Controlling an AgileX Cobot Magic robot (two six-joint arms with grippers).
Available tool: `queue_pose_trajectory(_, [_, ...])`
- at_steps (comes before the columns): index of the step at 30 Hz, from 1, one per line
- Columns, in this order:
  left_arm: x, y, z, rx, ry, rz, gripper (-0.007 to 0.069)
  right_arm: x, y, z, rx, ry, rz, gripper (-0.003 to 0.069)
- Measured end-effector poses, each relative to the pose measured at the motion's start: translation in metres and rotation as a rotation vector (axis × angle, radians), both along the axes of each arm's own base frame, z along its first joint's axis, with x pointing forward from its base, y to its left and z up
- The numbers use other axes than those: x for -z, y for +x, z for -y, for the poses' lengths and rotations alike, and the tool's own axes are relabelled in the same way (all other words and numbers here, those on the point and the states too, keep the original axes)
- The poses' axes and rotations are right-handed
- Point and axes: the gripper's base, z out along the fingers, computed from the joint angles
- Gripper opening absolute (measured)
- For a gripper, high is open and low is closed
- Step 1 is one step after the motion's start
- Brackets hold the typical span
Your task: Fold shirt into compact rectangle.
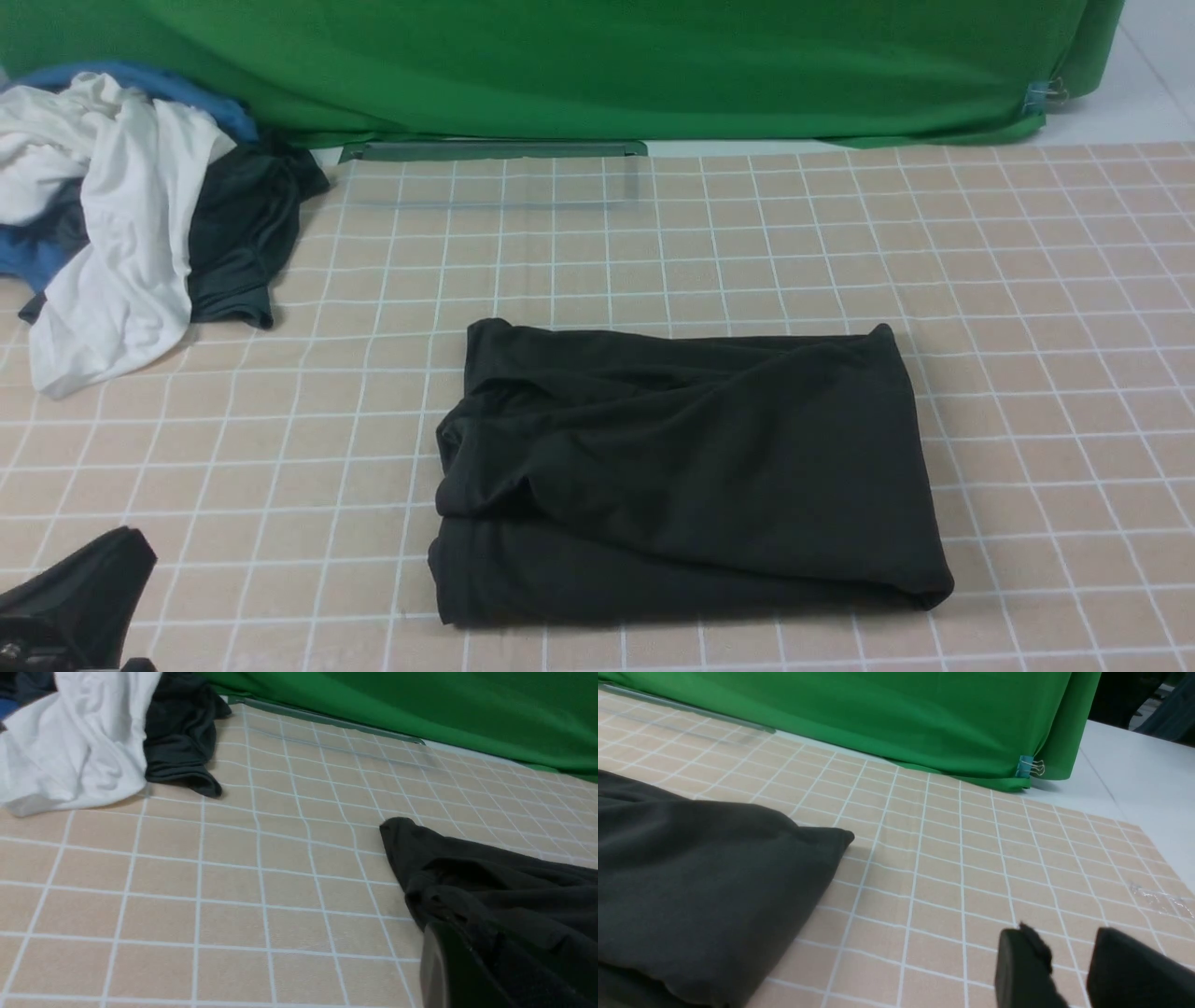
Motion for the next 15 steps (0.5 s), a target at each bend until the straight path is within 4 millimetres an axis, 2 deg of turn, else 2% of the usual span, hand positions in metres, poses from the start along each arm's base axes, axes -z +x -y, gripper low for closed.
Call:
queue_pose_trajectory(7, [0.011, -0.004, -0.010, -0.144, -0.012, 0.007, 0.0017, 0.000, 0.000, 0.000, -0.002, 0.000, 0.000, 0.0238])
queue_pose_trajectory(15, [0.015, -0.012, -0.010, -0.159, -0.039, 0.052, 0.0017, 0.000, 0.000, 0.000, -0.002, 0.000, 0.000, 0.0238])
